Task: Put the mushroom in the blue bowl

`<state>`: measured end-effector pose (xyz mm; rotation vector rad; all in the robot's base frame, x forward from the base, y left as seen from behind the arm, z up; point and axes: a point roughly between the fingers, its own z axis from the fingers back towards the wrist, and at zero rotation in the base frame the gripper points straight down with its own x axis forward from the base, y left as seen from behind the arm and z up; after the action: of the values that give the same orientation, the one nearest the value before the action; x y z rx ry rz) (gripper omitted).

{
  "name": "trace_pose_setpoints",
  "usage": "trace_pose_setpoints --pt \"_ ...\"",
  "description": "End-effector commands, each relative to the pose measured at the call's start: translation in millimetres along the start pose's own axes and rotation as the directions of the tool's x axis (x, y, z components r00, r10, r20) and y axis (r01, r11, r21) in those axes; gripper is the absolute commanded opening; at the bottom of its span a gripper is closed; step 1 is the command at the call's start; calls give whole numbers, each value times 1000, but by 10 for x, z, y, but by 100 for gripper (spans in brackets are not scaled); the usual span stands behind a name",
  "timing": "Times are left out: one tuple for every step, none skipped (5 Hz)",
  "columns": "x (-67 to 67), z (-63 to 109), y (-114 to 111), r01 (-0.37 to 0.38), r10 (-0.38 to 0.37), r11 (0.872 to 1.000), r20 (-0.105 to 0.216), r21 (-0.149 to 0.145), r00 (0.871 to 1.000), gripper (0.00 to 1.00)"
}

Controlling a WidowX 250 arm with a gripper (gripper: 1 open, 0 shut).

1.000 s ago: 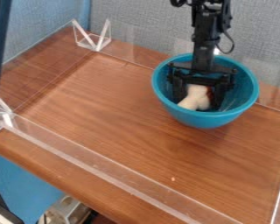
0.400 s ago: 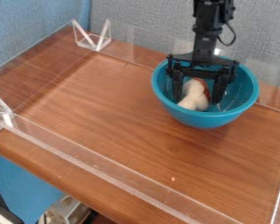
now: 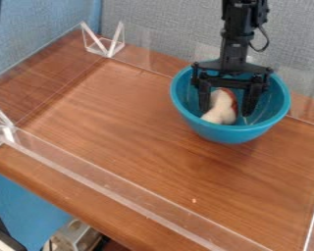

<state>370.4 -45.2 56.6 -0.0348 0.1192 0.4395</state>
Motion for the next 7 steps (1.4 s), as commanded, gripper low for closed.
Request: trace_pose_setpoints --pt "63 120 -130 2 0 1000 58 -27 998 100" --pt "132 4 -196 -13 15 1000 56 -25 998 100" --pt "122 -48 -115 0 1 1000 54 -20 999 100" --pt "114 -91 -37 14 -13 1000 51 -16 999 100" --pt "75 22 22 65 -65 998 48 -7 997 100" --pt "37 140 79 118 -118 993 46 3 992 100" --pt "-24 253 171 116 -116 993 46 7 992 100"
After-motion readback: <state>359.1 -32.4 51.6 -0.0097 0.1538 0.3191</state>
